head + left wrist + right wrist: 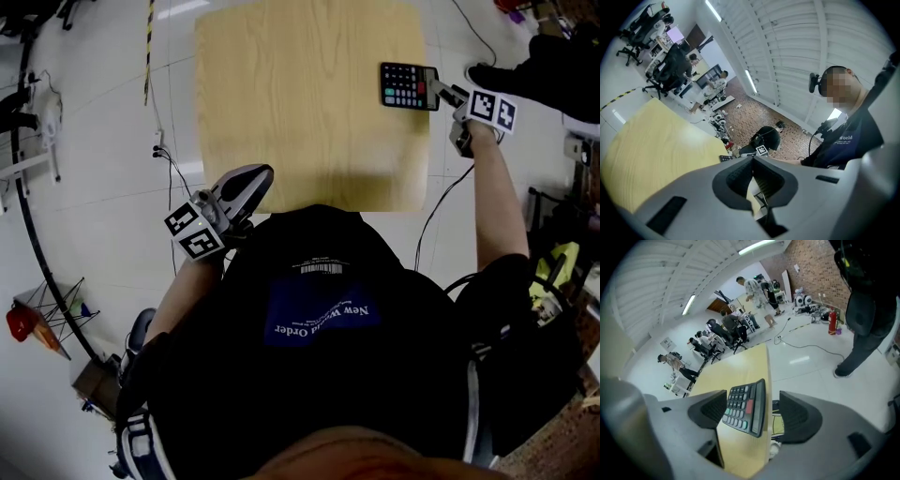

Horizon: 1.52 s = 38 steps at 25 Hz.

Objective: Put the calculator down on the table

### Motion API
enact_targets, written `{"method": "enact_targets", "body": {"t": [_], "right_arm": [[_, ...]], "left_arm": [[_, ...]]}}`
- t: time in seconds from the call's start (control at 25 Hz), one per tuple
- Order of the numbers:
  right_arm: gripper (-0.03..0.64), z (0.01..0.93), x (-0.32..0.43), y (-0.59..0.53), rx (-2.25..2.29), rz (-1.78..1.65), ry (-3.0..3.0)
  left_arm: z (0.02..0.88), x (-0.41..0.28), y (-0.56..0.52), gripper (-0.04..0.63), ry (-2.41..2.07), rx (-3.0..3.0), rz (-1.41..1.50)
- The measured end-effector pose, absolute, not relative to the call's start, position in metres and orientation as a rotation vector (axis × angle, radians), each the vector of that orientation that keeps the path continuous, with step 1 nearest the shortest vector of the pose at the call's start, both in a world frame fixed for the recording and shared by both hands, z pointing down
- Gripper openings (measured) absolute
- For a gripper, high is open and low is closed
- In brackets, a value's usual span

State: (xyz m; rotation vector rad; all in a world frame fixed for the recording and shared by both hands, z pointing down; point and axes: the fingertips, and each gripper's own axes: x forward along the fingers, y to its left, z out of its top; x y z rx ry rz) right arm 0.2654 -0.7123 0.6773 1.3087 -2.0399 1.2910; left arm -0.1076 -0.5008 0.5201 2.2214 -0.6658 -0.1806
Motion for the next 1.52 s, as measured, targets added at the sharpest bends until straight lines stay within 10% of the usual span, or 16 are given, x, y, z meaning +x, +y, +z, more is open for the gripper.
{"method": "enact_targets", "body": {"t": [0.36, 0.68, 1.52], "right_arm": [[0.316, 0.540, 0.232, -0.667, 1.339, 1.107, -2.464], [-0.012, 0.397, 0.143, -0.611, 1.127, 0.783, -2.964], [-0.014, 0.403, 0.062, -0.538, 0.735, 0.719, -2.988]], "left_arm": [[0.468, -0.118, -0.519, 0.006, -0.689, 2.358, -0.277], [0.395, -0.139, -0.539, 0.006, -0.748, 2.526, -0.375], [0.379, -0.144, -0.504, 0.006, -0.795, 2.607, -0.385]]}}
